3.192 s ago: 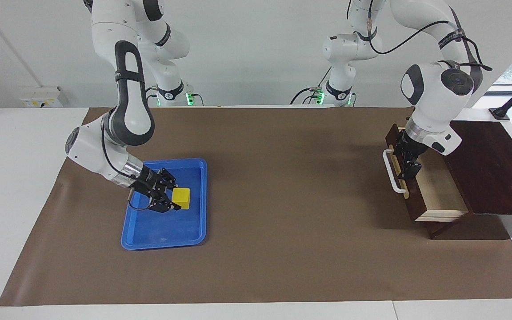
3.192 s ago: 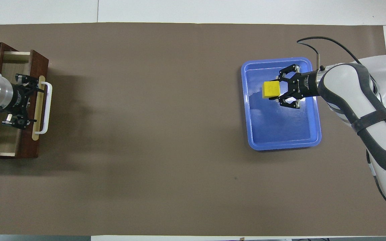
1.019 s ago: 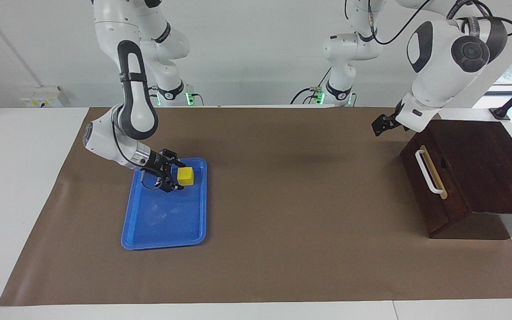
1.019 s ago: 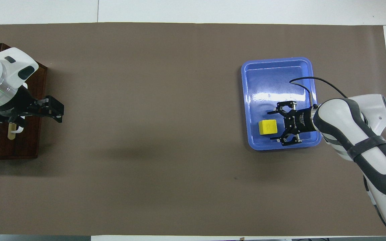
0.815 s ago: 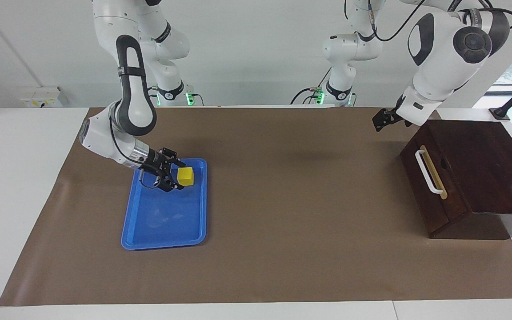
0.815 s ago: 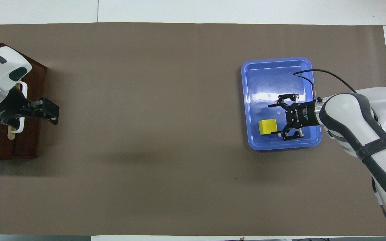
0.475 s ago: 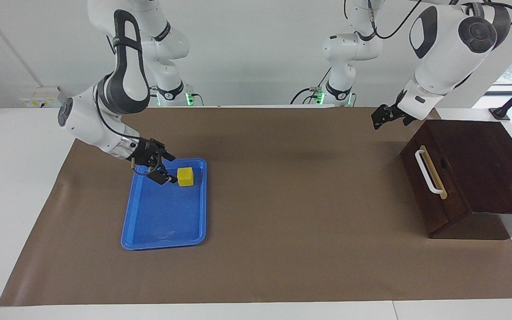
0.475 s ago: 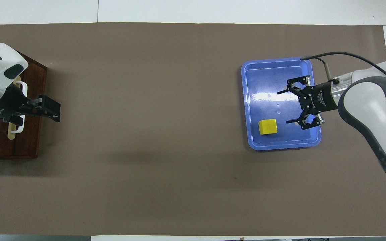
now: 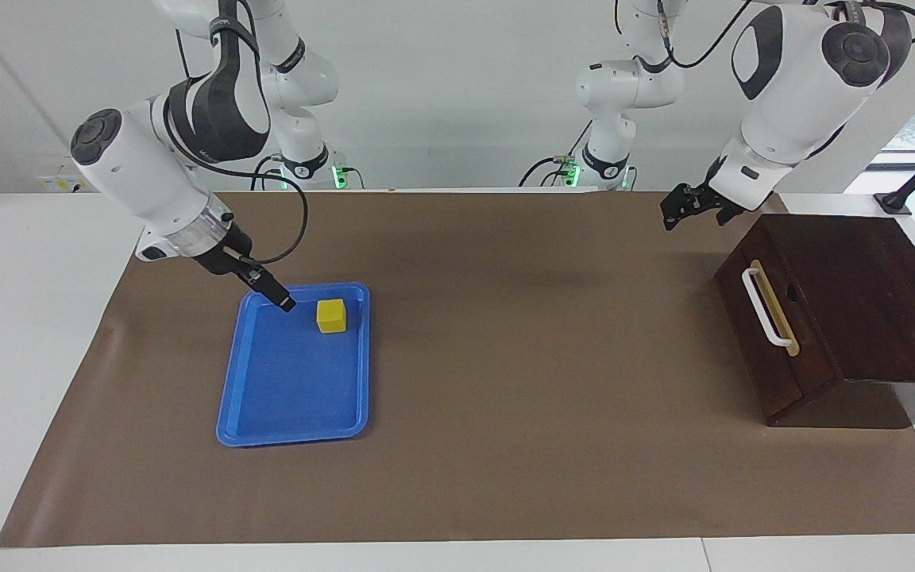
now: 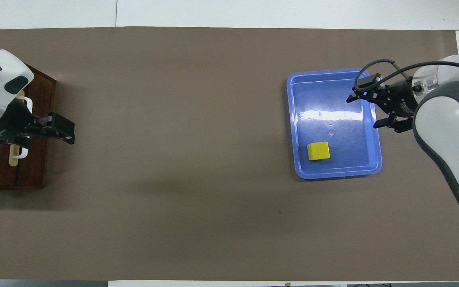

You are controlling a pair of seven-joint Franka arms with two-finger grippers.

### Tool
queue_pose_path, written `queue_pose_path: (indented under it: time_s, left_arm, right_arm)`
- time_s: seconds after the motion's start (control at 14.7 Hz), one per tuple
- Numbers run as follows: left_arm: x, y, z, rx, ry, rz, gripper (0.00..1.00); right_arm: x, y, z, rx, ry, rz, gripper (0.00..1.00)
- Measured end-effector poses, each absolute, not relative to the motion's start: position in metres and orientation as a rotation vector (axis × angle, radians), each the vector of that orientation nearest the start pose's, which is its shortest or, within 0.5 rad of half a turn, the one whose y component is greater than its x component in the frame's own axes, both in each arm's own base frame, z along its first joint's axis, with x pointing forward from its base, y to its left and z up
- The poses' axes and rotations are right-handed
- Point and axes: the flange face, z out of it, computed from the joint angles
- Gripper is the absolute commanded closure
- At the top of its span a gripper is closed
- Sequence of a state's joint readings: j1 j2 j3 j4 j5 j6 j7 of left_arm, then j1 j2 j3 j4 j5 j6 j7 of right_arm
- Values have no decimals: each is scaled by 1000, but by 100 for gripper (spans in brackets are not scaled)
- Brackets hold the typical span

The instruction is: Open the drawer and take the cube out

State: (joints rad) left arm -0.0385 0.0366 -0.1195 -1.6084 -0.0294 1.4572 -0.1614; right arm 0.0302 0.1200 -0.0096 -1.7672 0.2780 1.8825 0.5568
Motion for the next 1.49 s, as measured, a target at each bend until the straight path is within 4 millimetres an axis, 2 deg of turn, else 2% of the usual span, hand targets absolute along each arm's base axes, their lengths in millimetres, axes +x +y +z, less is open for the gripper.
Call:
queue_pose_path:
  time_s: [0.2, 0.34, 0.48, 0.68, 0.82, 1.09, 1.49]
  left_arm:
    - [543, -90, 580, -3135, 8, 280, 0]
    - [545, -83, 581, -3138, -13, 264, 0]
    - [546, -73, 585, -3142, -28, 246, 0]
    - [545, -71, 590, -3145, -32, 226, 0]
    - [545, -71, 590, -3145, -34, 224, 0]
    - [545, -67, 592, -3147, -44, 216, 0]
    - [544, -66, 594, -3147, -47, 210, 0]
  right_arm:
    - [590, 19, 512, -2903, 577, 41, 0]
    - [578, 4, 534, -3003, 337, 29, 0]
    - [562, -4, 560, -3058, 205, 91, 0]
    - [540, -14, 597, -3133, 50, 219, 0]
    - [535, -19, 611, -3166, -88, 238, 0]
    - [538, -19, 616, -3174, -167, 192, 0]
    - [543, -21, 604, -3144, -112, 181, 0]
